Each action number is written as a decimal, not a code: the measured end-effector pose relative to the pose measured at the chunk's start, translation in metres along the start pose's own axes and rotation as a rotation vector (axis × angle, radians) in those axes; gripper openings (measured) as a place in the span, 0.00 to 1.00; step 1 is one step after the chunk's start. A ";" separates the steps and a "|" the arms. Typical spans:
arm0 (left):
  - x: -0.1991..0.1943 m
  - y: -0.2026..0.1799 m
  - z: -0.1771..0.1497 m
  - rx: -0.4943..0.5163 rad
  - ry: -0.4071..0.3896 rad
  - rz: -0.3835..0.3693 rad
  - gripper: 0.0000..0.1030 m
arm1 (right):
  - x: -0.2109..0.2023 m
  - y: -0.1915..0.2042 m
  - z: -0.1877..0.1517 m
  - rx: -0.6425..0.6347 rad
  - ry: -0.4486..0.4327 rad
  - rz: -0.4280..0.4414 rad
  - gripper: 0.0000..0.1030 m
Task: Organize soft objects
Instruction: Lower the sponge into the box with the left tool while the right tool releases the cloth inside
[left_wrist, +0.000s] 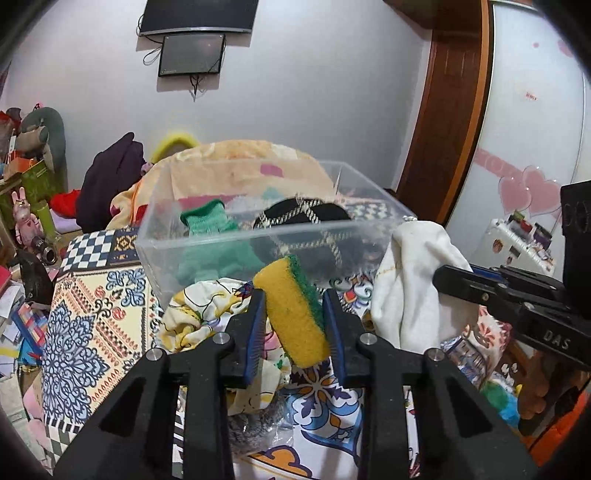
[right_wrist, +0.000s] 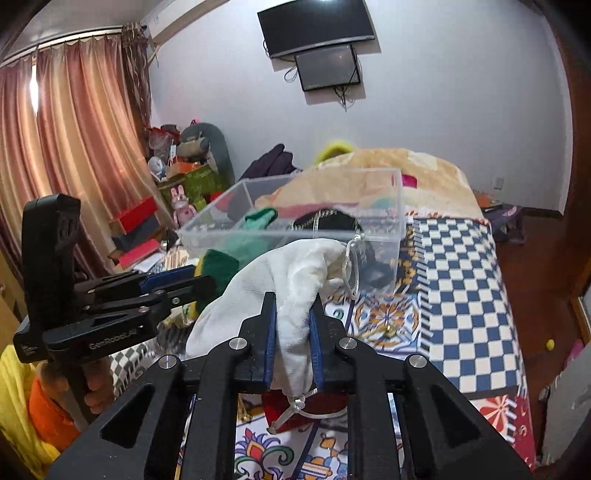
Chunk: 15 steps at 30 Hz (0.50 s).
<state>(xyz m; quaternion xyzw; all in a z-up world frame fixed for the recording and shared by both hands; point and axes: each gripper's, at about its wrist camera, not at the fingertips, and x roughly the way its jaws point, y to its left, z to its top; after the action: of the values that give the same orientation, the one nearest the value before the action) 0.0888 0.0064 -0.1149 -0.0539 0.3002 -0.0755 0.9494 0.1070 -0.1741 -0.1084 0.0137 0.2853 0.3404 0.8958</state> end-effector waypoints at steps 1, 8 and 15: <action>-0.003 0.001 0.002 0.000 -0.008 0.002 0.30 | -0.001 0.000 0.003 -0.002 -0.007 -0.003 0.14; -0.015 0.014 0.015 -0.014 -0.050 0.031 0.30 | -0.009 -0.002 0.024 -0.020 -0.072 -0.037 0.14; -0.020 0.027 0.042 -0.013 -0.101 0.062 0.30 | -0.007 -0.007 0.055 -0.026 -0.142 -0.064 0.14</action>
<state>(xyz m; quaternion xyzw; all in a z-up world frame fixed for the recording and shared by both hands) 0.1004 0.0389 -0.0735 -0.0546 0.2541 -0.0412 0.9648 0.1358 -0.1745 -0.0604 0.0168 0.2166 0.3134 0.9244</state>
